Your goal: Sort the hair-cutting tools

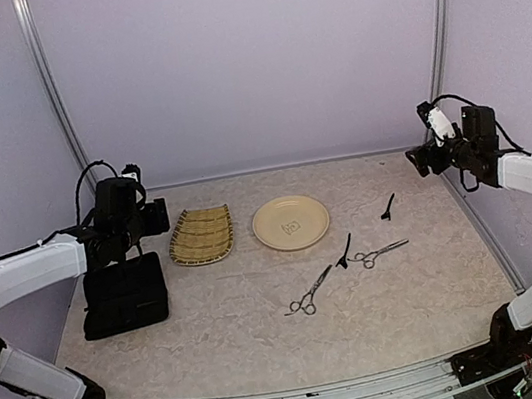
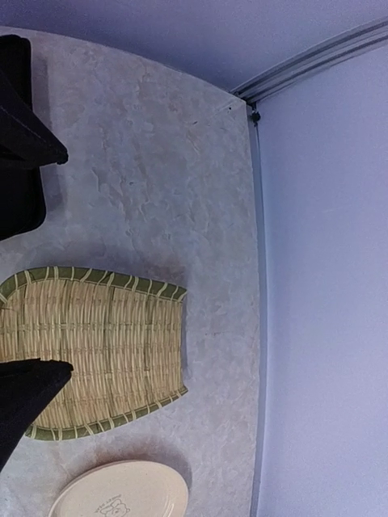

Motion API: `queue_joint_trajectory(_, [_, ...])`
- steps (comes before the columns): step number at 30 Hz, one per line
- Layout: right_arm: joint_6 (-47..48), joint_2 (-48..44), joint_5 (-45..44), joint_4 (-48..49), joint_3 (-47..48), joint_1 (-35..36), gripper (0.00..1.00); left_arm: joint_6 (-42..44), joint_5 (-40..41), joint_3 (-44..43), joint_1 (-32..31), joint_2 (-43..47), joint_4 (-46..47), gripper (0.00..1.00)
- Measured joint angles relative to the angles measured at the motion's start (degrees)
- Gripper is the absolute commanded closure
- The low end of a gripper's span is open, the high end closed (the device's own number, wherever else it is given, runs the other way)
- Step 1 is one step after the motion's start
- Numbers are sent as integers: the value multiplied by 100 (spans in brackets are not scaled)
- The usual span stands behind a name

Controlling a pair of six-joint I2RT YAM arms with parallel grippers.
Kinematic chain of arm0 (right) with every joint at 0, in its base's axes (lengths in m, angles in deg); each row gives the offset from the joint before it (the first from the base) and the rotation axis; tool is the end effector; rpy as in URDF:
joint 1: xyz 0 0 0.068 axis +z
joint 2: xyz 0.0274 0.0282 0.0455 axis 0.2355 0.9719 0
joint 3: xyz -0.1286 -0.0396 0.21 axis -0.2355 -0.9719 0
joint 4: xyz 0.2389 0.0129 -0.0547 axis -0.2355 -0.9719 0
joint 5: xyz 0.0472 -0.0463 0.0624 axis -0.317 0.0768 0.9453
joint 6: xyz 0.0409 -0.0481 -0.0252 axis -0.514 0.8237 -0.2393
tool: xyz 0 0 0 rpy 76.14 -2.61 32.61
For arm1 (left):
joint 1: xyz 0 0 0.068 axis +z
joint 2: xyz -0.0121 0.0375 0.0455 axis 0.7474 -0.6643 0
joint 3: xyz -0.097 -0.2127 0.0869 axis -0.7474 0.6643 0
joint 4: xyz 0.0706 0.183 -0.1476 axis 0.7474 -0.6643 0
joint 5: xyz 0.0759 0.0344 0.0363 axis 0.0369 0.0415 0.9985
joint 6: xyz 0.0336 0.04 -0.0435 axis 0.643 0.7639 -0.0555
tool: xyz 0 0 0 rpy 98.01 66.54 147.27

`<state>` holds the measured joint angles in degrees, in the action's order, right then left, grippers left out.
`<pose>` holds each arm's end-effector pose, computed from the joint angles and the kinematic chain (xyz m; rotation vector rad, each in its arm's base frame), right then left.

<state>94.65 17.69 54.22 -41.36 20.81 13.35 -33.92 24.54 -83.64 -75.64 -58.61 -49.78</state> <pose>0.3259 0.0093 0.2646 -0.3788 1.8609 0.0069 0.2913 -0.1231 0.2358 0.0114 2.0053 0.0457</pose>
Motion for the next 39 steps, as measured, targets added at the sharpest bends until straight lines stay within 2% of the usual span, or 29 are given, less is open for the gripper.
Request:
queue_joint_trajectory(6, [295, 2, 1193, -232, -107, -177, 4, -256, -369, -221, 79, -39, -376, 21])
queue_joint_trajectory(10, [398, 2, 1853, -393, -107, -214, 5, -474, -446, -575, -229, -39, -907, 19])
queue_joint_trajectory(15, [553, 2, 2433, -597, -107, -247, 9, -1078, -632, -811, -833, -39, -1648, 15])
queue_joint_trajectory(20, [756, 105, 3121, -857, -46, -258, 17, -1779, -852, -846, -1355, -118, -2470, 16])
queue_joint_trajectory(28, [1084, 411, 3641, -1338, 98, -258, 23, -2833, -922, -883, -1364, -538, -3620, 17])
queue_joint_trajectory(30, [1147, 470, 3700, -1421, 146, -258, 24, -3016, -957, -898, -1355, -638, -3886, 20])
queue_joint_trajectory(32, [1233, 518, 3740, -1484, 186, -256, 25, -3136, -964, -901, -1327, -706, -4065, 33])
queue_joint_trajectory(33, [1274, 538, 3748, -1519, 199, -245, 26, -3202, -975, -898, -1309, -721, -4140, 36])
queue_joint_trajectory(36, [1392, 586, 3746, -1631, 236, -184, 27, -3246, -1032, -793, -1132, -717, -4205, 40])
queue_joint_trajectory(39, [1508, 643, 3751, -1727, 291, -94, 29, -3294, -1060, -579, -901, -704, -4225, 41])
